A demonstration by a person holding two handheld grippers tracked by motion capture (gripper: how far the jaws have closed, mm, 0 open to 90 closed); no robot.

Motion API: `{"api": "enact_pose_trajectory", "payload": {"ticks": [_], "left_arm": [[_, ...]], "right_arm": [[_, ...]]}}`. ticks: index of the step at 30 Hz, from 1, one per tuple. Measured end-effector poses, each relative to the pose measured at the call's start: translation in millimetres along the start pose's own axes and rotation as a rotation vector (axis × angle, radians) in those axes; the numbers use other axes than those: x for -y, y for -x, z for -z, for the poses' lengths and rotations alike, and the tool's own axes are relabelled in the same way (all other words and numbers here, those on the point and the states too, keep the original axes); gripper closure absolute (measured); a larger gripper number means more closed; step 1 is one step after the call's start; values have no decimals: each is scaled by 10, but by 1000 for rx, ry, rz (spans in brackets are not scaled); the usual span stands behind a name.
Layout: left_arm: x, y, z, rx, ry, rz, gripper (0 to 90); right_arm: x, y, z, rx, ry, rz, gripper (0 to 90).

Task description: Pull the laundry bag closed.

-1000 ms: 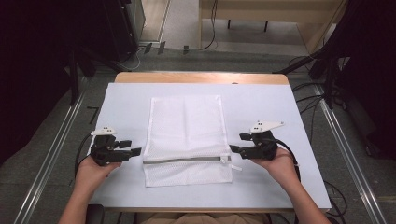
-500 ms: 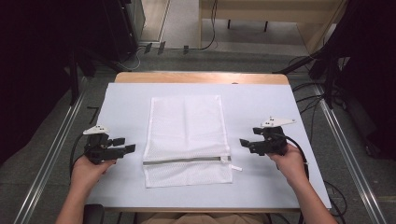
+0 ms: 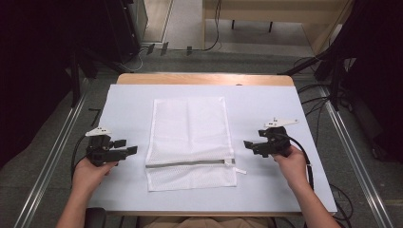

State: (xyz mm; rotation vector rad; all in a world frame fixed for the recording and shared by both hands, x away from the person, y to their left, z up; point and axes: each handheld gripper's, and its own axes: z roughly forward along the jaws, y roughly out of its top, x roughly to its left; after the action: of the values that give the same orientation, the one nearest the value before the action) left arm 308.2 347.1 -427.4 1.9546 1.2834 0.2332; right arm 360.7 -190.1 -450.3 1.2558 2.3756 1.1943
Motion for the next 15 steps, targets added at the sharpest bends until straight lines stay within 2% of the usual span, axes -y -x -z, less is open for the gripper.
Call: {"api": "enact_pose_trajectory", "payload": {"ticks": [2, 7, 15], "left_arm": [[1, 4, -6, -3, 0, -1, 335], [3, -1, -19, -1, -10, -6, 335], [8, -6, -39, -1, -26, -5, 332]], "right_arm": [[-3, 6, 0, -11, -25, -24, 221], [-7, 28, 25, -4, -18, -42, 222], [1, 23, 1, -4, -38, -32, 222]]}}
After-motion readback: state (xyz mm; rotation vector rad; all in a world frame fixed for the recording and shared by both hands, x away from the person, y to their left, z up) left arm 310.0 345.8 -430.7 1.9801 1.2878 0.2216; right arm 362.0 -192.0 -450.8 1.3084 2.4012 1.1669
